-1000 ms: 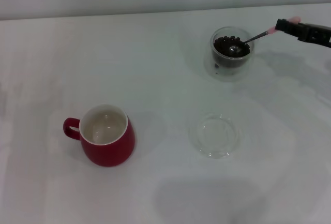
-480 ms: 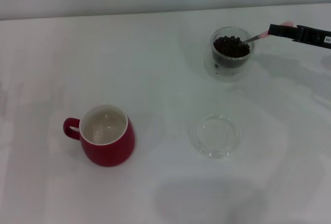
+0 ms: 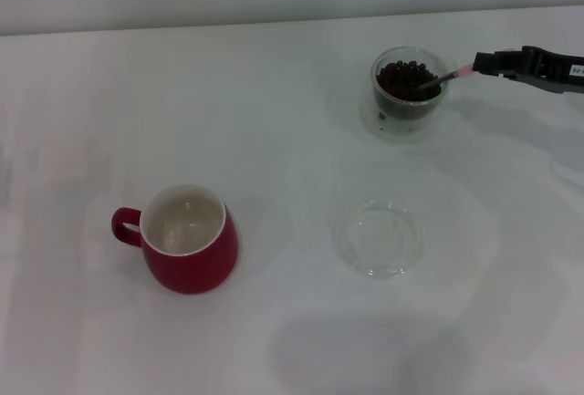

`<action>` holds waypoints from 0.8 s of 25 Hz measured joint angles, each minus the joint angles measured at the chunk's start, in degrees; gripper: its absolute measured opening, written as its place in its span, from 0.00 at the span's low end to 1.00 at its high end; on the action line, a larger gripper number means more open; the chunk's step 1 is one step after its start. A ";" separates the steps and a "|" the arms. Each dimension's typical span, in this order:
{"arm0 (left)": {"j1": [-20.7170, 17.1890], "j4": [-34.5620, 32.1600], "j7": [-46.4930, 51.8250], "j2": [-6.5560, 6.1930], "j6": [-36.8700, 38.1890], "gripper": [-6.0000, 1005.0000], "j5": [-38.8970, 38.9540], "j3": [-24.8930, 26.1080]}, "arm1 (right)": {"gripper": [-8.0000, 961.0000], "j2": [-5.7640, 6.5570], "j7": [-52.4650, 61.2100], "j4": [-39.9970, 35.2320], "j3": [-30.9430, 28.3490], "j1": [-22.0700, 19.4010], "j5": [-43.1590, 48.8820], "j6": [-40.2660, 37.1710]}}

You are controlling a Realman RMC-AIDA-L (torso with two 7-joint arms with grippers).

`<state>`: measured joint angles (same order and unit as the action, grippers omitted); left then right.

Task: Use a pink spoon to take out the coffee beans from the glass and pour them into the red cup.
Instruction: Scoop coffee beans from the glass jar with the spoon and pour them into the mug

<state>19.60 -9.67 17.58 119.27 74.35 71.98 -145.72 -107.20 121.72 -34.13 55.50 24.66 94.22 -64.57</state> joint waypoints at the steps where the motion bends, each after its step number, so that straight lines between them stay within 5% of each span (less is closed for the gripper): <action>1: 0.00 0.00 0.00 0.00 0.00 0.72 0.00 0.00 | 0.24 0.05 0.39 -0.01 -0.14 0.01 0.00 0.08; 20: 0.17 0.15 0.00 -0.09 0.10 0.72 0.26 0.00 | 0.25 2.52 11.43 0.79 0.08 1.31 0.57 -2.12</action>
<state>19.78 -9.52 17.58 119.18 74.45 72.24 -145.73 -104.67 133.16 -33.34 55.57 25.97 94.78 -66.69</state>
